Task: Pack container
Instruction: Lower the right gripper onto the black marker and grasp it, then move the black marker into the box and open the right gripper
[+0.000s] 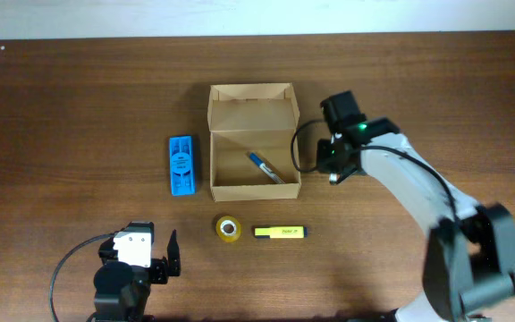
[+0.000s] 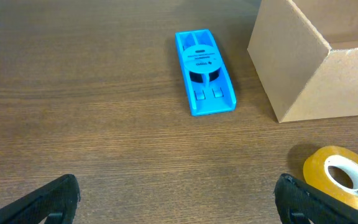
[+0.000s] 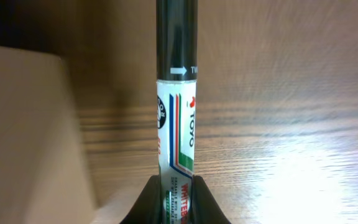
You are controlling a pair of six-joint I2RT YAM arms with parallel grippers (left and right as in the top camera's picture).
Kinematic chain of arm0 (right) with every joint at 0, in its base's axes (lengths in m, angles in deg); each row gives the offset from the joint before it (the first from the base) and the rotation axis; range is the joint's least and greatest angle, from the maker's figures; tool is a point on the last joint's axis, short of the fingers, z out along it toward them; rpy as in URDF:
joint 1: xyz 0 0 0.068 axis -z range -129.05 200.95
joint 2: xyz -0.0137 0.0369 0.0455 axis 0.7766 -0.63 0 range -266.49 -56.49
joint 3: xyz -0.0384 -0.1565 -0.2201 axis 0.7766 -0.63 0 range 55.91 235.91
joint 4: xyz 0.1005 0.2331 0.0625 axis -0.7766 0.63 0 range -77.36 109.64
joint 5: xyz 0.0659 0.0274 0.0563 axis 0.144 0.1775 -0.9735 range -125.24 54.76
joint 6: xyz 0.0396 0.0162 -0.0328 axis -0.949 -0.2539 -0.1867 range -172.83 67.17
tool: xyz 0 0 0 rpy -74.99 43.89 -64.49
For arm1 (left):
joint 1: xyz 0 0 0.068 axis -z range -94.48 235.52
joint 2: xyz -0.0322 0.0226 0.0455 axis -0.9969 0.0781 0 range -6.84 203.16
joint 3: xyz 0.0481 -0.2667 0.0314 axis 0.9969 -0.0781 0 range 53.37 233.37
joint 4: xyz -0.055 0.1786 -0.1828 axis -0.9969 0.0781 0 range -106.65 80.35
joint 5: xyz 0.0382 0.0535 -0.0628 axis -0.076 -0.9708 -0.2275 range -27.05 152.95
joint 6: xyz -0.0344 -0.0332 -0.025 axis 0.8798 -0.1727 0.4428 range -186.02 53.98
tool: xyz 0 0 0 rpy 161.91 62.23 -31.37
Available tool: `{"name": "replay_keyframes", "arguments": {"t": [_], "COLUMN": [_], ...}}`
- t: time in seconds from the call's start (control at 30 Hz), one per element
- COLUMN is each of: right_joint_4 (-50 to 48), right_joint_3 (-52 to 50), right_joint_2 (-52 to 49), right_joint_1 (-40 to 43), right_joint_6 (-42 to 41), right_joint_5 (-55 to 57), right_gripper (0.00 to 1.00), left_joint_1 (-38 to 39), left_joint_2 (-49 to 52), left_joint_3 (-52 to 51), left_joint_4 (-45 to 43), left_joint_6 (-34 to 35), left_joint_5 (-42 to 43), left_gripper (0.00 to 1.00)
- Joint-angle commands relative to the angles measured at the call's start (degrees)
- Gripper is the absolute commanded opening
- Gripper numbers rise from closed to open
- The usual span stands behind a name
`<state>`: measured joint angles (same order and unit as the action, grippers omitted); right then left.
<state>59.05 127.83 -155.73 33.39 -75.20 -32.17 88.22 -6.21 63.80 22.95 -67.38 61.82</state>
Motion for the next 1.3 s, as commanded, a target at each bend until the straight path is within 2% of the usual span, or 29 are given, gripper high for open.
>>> {"name": "replay_keyframes", "arguments": {"t": [0.0,0.2,0.27,0.5,0.67,0.97,1.07,1.13,1.27], "right_joint_4": [0.3,0.5,-0.9,-6.0,-8.9,-10.3,-10.5,-11.0,-11.5], "right_joint_3": [3.7,6.9,7.0,7.0,7.0,7.0,7.0,7.0,7.3], "right_joint_2": [5.4,6.6,6.6,3.7,-2.5,-8.5,-8.5,-8.5,-8.4], "right_joint_1": [-0.8,-7.0,-9.9,-15.2,-15.5,-15.5,-15.5,-15.5,-15.5], "right_joint_6": [11.5,38.3,41.8,43.1,43.2,43.2,43.1,43.1,43.1], "right_joint_5": [-4.9,-12.6,-12.5,-9.7,-9.7,-9.7,-9.7,-9.7,-9.7], "right_gripper": [0.11,0.11,0.11,0.13,0.18,0.18,0.34,0.41,0.45], "left_joint_1": [-0.3,-0.3,-0.3,-0.3,-0.3,-0.3,-0.3,-0.3,-0.3], "left_joint_2": [-0.3,-0.3,-0.3,-0.3,-0.3,-0.3,-0.3,-0.3,-0.3], "left_joint_3": [-0.3,-0.3,-0.3,-0.3,-0.3,-0.3,-0.3,-0.3,-0.3], "left_joint_4": [-0.1,-0.1,-0.1,-0.1,-0.1,-0.1,-0.1,-0.1,-0.1], "left_joint_6": [-1.1,-1.1,-1.1,-1.1,-1.1,-1.1,-1.1,-1.1,-1.1], "left_joint_5": [-0.4,-0.4,-0.4,-0.4,-0.4,-0.4,-0.4,-0.4,-0.4], "left_gripper": [0.99,0.99,1.0,1.0,1.0,1.0,1.0,1.0,1.0]}}
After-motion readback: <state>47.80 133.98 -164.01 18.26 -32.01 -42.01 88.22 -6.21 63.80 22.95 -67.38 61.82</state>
